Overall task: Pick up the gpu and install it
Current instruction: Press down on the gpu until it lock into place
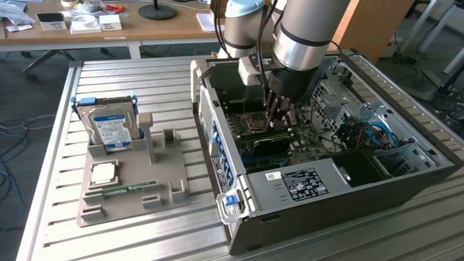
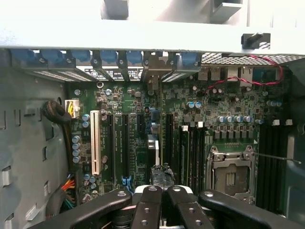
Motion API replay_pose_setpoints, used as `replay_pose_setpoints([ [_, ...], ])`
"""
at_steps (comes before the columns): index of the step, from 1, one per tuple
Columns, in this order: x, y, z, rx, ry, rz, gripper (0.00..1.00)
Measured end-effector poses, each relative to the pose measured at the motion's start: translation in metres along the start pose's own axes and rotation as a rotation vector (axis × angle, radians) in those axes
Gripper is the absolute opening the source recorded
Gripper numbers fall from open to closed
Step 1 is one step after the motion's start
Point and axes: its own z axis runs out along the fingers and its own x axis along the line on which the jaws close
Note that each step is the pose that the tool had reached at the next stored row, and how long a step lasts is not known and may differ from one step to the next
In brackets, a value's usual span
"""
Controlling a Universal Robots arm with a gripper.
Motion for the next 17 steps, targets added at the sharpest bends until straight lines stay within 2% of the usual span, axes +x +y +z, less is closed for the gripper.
replay_pose_setpoints([
  [4,0.0001,0.0,0.0003,-0.0002,-0.0067,0.0,0.11],
  [6,0.0,0.0,0.0004,-0.0005,-0.0172,0.0,0.11],
  [7,-0.0001,0.0,0.0004,-0.0006,-0.0194,0.0,0.11],
  [10,0.0001,0.0,0.0014,-0.0005,-0.0219,0.0,0.11],
  [16,0.0001,0.0,0.0021,-0.0006,-0.0219,0.0,0.11],
  [17,0.0002,-0.0001,0.0025,-0.0007,-0.0272,0.0,0.11],
])
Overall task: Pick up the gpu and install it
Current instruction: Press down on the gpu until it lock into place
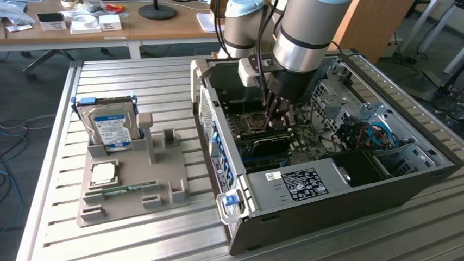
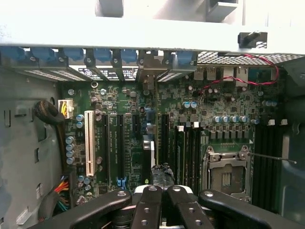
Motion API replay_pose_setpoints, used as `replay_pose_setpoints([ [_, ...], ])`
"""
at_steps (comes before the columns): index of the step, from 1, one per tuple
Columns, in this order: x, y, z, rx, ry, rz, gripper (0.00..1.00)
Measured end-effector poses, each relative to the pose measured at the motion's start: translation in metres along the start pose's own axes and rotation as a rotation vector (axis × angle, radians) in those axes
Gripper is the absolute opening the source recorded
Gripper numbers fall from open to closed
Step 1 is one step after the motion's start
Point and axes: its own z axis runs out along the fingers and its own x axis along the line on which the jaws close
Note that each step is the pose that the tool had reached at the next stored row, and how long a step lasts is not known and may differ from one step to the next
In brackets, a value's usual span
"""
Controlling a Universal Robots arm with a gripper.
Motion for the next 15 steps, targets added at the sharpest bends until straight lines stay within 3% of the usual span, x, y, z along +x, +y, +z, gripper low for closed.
replay_pose_setpoints([
  [1,0.0,0.0,0.0007,-0.0001,-0.0067,0.0,0.11],
  [3,0.0,0.0002,0.0032,-0.0003,-0.0124,0.0,0.11],
  [15,0.002,0.001,0.0133,-0.0002,-0.0136,0.002,0.11],
])
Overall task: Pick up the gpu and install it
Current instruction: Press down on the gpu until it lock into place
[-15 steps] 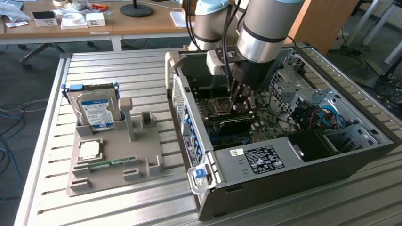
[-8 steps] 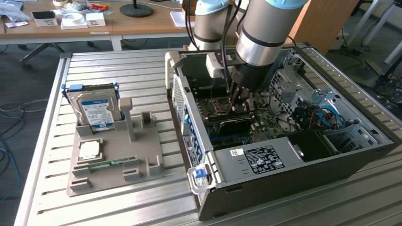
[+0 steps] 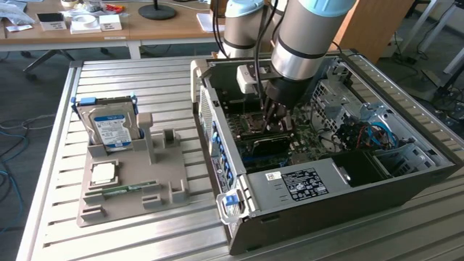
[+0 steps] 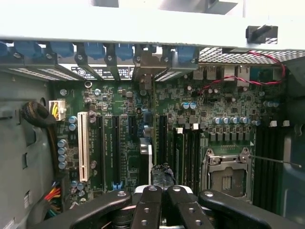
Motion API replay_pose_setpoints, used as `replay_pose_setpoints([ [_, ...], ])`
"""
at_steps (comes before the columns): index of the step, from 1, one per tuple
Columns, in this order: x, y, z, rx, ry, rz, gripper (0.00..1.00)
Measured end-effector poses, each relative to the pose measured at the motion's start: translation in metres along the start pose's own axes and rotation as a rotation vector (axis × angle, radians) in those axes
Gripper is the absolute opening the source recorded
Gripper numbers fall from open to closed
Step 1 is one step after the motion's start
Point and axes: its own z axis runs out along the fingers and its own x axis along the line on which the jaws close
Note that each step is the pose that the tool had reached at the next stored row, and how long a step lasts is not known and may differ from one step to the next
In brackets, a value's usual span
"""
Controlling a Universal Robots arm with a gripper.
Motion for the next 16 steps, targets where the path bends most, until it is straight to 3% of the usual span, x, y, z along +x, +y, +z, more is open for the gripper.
replay_pose_setpoints([
  [16,0.001,0.0039,0.0063,0.0021,0.0006,0.016,0.11],
])
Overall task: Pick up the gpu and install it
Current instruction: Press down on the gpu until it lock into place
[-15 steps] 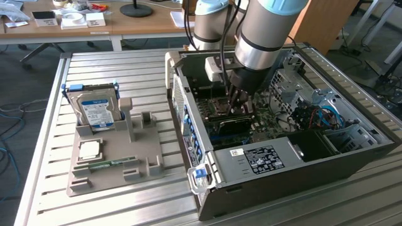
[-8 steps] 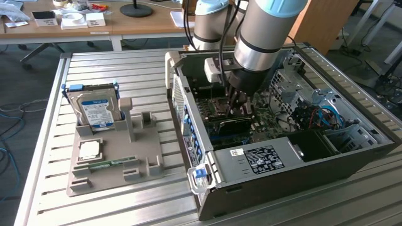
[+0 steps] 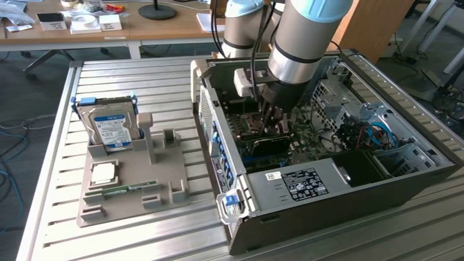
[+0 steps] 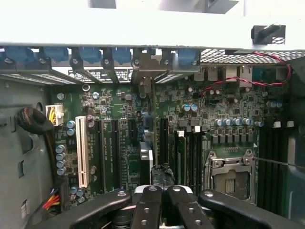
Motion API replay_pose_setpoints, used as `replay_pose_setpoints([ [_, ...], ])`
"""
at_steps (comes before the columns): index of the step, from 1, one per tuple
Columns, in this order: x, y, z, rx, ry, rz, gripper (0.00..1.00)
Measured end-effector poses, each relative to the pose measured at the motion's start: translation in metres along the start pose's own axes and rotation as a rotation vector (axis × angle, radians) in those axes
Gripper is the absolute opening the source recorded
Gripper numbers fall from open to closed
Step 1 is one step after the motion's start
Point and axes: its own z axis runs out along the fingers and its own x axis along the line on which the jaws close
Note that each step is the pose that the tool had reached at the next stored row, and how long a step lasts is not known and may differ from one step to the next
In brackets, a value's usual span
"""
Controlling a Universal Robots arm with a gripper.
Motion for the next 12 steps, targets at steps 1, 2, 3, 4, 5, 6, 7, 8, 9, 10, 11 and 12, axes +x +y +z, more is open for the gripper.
replay_pose_setpoints([
  [1,0.0,0.0,0.0,-0.0001,0.0001,0.0,0.11],
  [2,0.0,0.0,0.0,-0.0001,0.0001,0.0,0.11],
  [3,0.0,0.0,0.0,0.0,0.0,0.0,0.11],
  [4,0.0,0.0,0.0001,0.0,0.0,0.0,0.11],
  [5,0.0,0.0,0.0003,0.0,-0.0001,0.0,0.11],
  [6,0.0,0.0,0.0012,0.0003,-0.0007,0.0,0.11],
  [7,0.0002,0.0001,0.0018,0.0001,-0.0003,0.0,0.11],
  [8,0.0003,0.0001,0.0025,0.0,-0.0001,0.0,0.11],
  [9,0.0004,0.0001,0.0032,0.0001,-0.0002,0.0,0.11],
  [10,0.0004,0.0002,0.0035,-0.0001,0.0,0.0,0.11],
  [11,0.0004,0.0002,0.0035,-0.0001,0.0001,0.0,0.11],
  [12,0.0004,0.0001,0.0035,-0.0001,0.0001,0.0,0.11],
])
